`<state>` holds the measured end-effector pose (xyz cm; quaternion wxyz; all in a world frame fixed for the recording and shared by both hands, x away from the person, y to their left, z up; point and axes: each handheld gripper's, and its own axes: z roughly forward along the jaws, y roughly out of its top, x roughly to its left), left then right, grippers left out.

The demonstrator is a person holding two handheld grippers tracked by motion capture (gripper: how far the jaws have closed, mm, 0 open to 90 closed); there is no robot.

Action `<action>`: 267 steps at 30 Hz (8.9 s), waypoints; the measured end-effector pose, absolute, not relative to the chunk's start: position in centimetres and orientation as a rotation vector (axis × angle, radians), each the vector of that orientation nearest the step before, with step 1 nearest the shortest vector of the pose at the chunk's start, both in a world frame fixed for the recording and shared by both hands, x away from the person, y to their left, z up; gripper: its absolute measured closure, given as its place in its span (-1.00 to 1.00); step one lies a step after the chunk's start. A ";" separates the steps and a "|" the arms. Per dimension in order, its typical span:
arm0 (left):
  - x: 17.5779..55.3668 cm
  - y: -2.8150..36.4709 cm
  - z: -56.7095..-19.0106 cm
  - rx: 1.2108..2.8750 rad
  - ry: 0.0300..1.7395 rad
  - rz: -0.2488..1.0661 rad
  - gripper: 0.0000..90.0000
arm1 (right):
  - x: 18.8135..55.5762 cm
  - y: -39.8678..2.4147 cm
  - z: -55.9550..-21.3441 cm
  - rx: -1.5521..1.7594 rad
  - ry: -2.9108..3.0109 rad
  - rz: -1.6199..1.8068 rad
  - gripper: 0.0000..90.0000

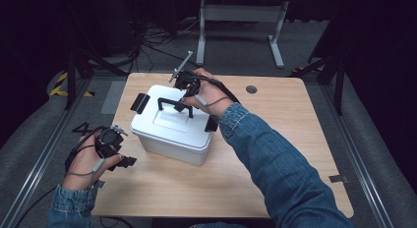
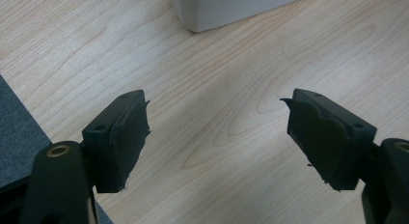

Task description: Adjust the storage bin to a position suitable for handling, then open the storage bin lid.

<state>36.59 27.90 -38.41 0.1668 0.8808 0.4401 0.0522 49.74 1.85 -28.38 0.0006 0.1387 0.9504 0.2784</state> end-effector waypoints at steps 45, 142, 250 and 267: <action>37.1 27.3 -38.7 2.526 1.248 0.126 -0.49 | 47.9 -7.1 -21.6 0.527 2.833 1.031 0.89; 37.5 27.9 -39.6 2.534 1.212 0.104 -0.54 | 53.3 -29.8 -38.4 1.264 2.702 0.811 0.89; 37.0 27.5 -39.5 2.551 1.193 0.096 -0.56 | 39.5 -24.0 -37.1 0.908 2.667 1.174 0.08; 36.9 27.1 -39.6 2.555 1.192 0.092 -0.56 | 37.2 -22.3 -41.2 0.909 2.716 1.155 0.05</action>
